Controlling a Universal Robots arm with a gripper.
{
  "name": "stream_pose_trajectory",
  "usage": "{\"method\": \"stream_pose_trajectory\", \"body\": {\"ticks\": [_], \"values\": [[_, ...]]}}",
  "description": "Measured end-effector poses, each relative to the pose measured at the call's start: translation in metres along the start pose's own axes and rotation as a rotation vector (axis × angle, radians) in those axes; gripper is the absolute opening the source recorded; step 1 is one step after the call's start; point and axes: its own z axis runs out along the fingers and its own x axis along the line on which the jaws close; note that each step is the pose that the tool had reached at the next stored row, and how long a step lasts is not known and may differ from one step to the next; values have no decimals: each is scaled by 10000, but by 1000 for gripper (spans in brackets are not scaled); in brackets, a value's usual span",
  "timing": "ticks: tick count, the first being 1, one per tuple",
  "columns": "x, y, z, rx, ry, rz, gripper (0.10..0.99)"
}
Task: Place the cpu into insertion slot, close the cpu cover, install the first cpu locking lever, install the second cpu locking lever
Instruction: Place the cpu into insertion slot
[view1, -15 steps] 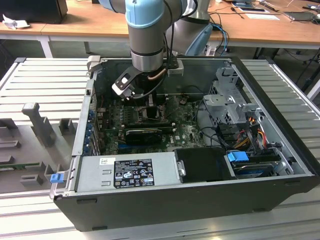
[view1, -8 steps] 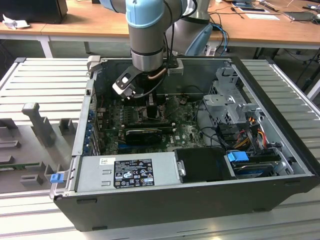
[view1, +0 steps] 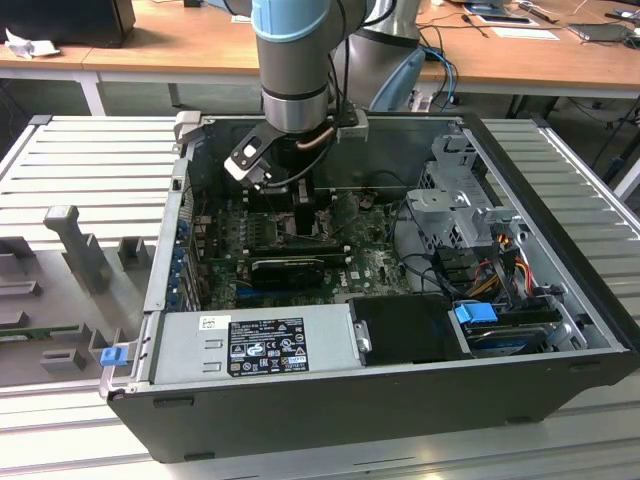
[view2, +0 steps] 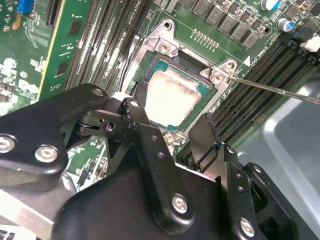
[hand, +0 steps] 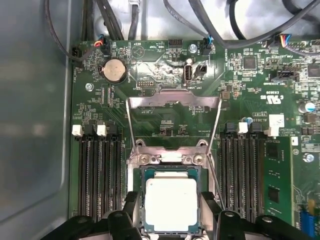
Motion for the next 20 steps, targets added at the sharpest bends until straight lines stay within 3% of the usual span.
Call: {"method": "stream_pose_trajectory", "body": {"ticks": [2,5,8,9,10,12,20], "values": [[2,4,-54,-1,-83,-6,600],[2,9,-103,-1,-292,-26,584],[1,12,-127,-2,-538,-49,396],[-2,11,-128,-1,-569,-52,337],[-4,11,-128,-1,-583,-51,216],[-5,12,-130,-2,-596,-52,106],[-4,16,-183,-2,-636,-56,106]]}}
